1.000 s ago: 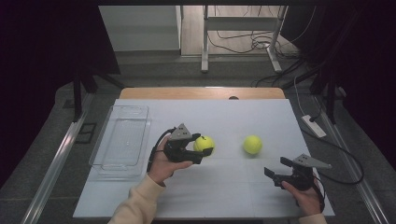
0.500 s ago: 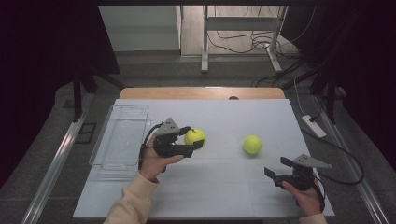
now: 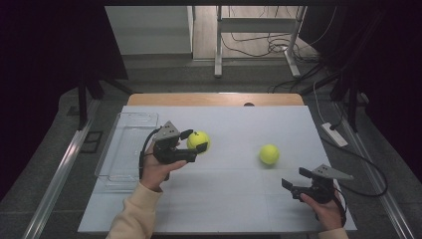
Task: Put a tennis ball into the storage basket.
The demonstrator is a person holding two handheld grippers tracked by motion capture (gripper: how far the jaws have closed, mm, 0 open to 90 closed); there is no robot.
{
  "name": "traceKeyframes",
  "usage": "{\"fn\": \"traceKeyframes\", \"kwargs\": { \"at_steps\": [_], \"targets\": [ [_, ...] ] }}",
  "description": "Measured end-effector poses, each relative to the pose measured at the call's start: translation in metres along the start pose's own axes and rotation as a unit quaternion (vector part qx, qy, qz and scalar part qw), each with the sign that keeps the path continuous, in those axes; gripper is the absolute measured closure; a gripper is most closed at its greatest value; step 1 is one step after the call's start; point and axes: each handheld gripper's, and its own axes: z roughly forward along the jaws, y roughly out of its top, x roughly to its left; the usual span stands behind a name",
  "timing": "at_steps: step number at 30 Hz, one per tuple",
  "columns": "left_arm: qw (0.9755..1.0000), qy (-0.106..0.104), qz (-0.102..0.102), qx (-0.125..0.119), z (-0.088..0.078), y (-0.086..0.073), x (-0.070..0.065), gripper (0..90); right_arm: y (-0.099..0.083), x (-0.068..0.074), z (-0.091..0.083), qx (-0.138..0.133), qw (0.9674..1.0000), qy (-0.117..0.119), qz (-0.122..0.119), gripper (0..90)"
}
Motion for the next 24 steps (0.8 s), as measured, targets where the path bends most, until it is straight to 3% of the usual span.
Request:
{"fn": "traceKeyframes", "kwargs": {
  "at_steps": [24],
  "targets": [
    [0.9994, 0.027, -0.013, -0.019, -0.016, 0.001, 0.016, 28.6, 0.000, 0.000, 0.000, -0.001, 1.0000, -0.001, -0.001, 11.0]
  ]
}}
